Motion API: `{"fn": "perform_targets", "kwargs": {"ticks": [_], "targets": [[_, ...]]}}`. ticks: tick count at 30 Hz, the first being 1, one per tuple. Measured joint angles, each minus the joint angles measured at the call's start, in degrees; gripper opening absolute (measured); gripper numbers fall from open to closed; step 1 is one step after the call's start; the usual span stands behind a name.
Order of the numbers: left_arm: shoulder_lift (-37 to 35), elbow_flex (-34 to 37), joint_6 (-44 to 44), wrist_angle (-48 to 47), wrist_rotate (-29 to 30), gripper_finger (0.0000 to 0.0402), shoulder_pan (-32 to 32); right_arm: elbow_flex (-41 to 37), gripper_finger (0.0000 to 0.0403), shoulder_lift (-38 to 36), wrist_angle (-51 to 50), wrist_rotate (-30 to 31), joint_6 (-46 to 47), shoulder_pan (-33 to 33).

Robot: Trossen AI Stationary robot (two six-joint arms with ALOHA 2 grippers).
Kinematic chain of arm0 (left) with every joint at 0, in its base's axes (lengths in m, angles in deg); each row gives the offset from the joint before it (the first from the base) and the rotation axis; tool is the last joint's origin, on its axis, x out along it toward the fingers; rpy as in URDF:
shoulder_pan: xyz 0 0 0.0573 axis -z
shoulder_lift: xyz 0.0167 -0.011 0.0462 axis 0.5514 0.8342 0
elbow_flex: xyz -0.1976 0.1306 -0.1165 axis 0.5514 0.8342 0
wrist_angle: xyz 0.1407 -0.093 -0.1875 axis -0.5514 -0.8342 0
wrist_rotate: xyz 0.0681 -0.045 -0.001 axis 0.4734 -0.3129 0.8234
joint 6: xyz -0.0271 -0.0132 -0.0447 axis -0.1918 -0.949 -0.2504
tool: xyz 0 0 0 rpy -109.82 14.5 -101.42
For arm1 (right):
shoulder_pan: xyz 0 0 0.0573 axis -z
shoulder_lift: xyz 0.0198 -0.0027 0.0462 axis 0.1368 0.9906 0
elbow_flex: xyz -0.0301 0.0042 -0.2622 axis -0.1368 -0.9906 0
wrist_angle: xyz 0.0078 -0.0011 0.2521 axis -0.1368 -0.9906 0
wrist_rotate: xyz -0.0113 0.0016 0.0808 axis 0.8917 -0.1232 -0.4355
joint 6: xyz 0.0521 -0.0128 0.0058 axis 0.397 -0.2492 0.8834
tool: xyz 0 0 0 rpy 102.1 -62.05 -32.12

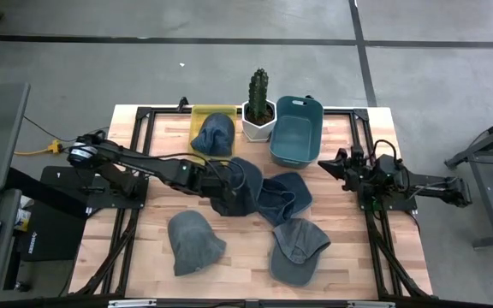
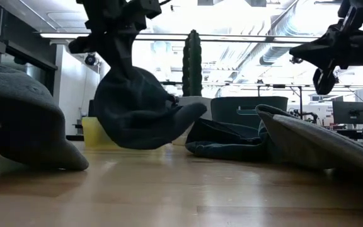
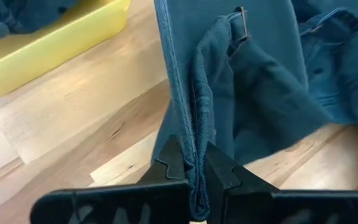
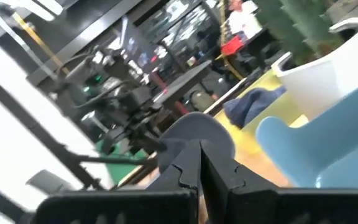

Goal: Pick & Place hat
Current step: Put the left blue cap into the yellow bin

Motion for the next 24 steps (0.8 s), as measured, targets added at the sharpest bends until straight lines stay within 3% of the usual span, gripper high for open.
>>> {"fn": "perform_targets", "kwargs": {"ticks": [11, 24], "targets": [[0.9, -1.7, -0.7, -4.3, 0.8, 0.0, 0.0, 6.8, 0.0068, 9.2, -0.9, -4.9, -14.0, 0.0], [2.1, -4.7, 5.5, -7.8, 2.3, 0.0, 0.0, 21.3, 0.014, 39.8, -1.7, -10.1, -41.3, 0.0]]}}
